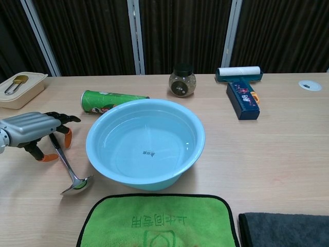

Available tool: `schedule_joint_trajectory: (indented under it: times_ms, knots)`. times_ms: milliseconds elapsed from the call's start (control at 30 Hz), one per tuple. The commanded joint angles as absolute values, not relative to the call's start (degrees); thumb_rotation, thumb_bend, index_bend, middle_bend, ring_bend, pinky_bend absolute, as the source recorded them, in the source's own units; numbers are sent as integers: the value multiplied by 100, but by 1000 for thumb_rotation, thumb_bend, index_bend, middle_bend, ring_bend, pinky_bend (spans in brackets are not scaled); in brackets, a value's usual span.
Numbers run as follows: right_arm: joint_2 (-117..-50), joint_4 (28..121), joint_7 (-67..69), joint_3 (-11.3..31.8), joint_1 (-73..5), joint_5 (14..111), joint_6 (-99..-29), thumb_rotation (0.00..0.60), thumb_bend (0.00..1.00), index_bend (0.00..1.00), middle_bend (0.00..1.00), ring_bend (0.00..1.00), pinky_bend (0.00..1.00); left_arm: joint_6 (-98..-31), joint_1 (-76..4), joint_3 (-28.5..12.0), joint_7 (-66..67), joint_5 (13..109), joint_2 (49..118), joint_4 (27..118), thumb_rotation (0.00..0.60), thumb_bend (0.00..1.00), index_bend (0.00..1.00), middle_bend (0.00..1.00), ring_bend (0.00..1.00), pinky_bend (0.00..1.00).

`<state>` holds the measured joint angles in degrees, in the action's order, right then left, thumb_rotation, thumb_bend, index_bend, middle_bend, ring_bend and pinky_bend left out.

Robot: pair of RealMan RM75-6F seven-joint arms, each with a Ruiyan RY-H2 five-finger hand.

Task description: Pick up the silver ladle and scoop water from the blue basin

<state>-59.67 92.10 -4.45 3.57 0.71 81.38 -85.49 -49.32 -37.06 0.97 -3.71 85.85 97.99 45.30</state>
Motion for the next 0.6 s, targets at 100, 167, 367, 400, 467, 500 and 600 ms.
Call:
schedule_joint_trajectory:
  times_ms: [100,167,367,400,467,500,600]
  knots:
    - [-5971,9210,-460,359,67,8126,-8540,600,0,0,0,0,0,-4908,-3719,106,-393,8583,9829,4480,600,341,437,0,0,0]
    - [-5975,9211,-467,359,67,8129,-8543,600,0,0,0,0,0,-4886,-3725,105,-408,8573,9851,4440,600,341,451,0,0,0]
    - [-5977,9218,-486,363,64,8111,-8535,600,0,0,0,0,0,-4858,-3716,126,-415,8563,9906,4324,600,364,539,0,0,0]
    - [-5978,9221,-490,363,63,8114,-8535,600,0,0,0,0,0,-4867,-3703,137,-412,8565,9903,4318,600,372,551,0,0,0]
    - [-5979,9223,-495,363,63,8115,-8538,600,0,0,0,0,0,-4890,-3689,148,-423,8574,9889,4335,600,391,583,0,0,0]
    - [-5980,9223,-497,362,63,8116,-8539,600,0,0,0,0,0,-4915,-3678,157,-439,8584,9866,4368,600,398,592,0,0,0]
    - [-5977,9228,-503,358,62,8123,-8537,600,0,0,0,0,0,-5002,-3639,191,-493,8625,9783,4496,600,417,617,0,0,0]
